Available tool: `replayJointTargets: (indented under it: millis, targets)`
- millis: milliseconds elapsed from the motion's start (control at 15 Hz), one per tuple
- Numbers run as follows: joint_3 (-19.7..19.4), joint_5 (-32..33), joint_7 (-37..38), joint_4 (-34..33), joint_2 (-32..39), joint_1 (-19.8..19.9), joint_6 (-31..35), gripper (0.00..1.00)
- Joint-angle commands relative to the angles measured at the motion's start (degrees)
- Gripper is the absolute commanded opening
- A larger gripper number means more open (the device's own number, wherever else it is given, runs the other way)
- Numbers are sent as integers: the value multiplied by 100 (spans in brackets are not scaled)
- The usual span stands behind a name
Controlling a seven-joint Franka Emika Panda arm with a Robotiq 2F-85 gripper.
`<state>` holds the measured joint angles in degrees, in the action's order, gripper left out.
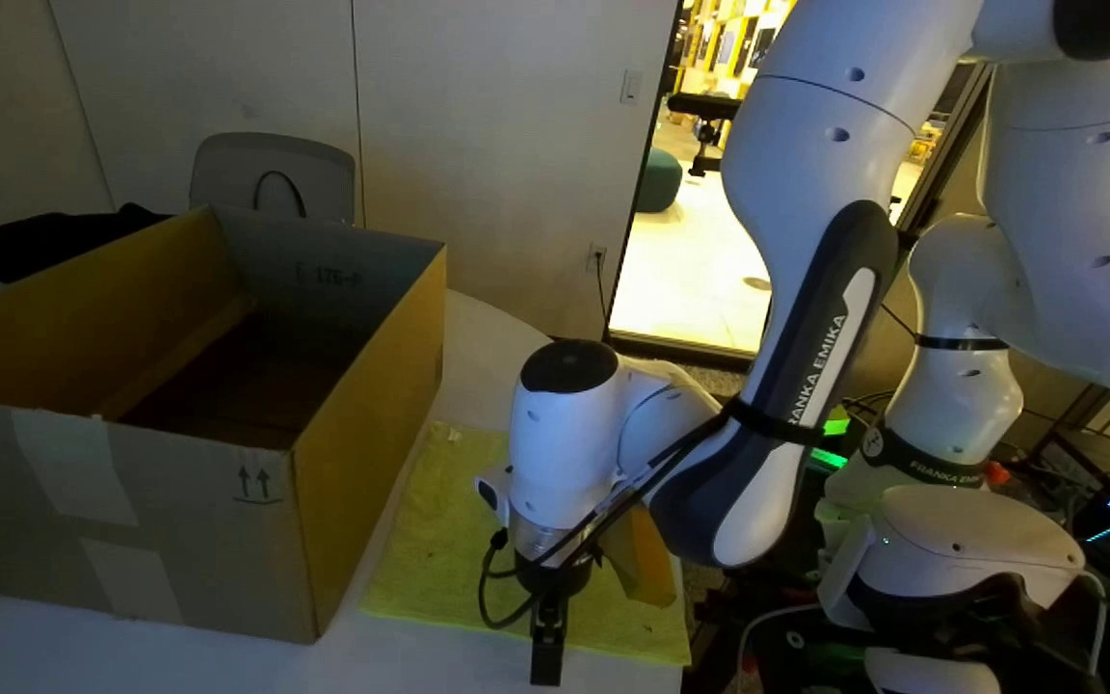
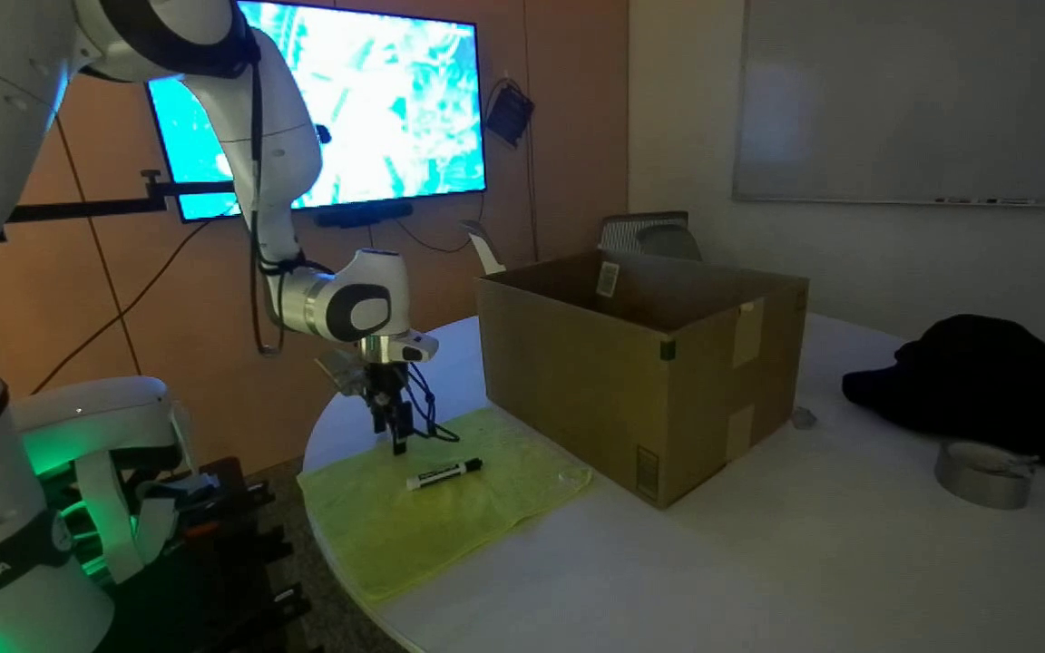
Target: Put the marker on the yellow crop, wrap the marker up with the yellow cloth and put them in the box
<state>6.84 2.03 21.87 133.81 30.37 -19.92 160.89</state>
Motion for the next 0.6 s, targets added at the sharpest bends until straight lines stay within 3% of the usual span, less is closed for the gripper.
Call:
replayJointTargets:
  millis: [0,533]
  targets:
    - [-6,-143,-210,-121,97,2,21,64]
    - [66,-137,-362,-152,-23,25,-87,5]
